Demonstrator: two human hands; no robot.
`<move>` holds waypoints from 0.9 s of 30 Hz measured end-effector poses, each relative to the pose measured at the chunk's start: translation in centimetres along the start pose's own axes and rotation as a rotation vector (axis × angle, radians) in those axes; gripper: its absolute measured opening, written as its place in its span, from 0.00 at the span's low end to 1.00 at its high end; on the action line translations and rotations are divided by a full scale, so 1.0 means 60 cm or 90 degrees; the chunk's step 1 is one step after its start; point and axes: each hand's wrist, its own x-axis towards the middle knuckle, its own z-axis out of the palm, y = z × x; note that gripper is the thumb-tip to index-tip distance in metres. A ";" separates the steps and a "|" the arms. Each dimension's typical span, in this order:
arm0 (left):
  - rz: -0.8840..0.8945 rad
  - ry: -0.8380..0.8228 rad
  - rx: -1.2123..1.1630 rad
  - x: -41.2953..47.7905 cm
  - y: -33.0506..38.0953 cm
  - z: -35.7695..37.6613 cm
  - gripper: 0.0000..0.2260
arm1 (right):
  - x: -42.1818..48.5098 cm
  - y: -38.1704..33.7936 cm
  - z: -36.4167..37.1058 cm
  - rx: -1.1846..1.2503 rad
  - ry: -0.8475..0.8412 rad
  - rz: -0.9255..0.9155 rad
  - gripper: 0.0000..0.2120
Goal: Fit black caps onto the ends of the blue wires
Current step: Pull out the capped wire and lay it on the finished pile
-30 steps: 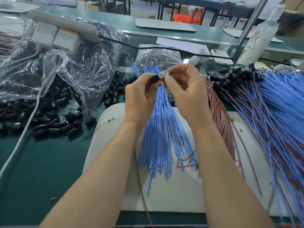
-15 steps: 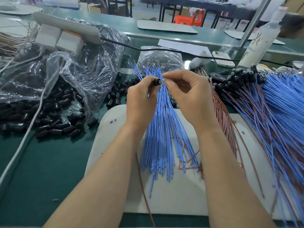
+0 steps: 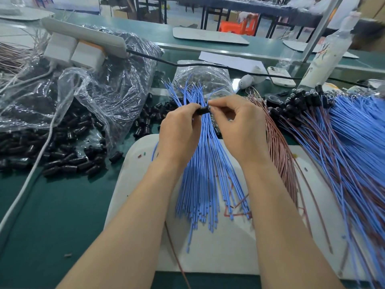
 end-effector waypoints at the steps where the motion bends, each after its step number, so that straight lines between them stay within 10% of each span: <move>1: 0.004 -0.033 -0.025 0.001 0.000 -0.003 0.10 | 0.001 0.004 -0.003 0.010 0.000 0.019 0.07; 14: 0.009 -0.177 -0.101 0.009 -0.017 -0.012 0.06 | 0.005 0.050 -0.024 0.154 -0.123 0.158 0.09; 27: -0.070 -0.161 -0.152 0.010 -0.026 -0.007 0.07 | 0.006 0.046 -0.025 0.128 -0.017 0.202 0.07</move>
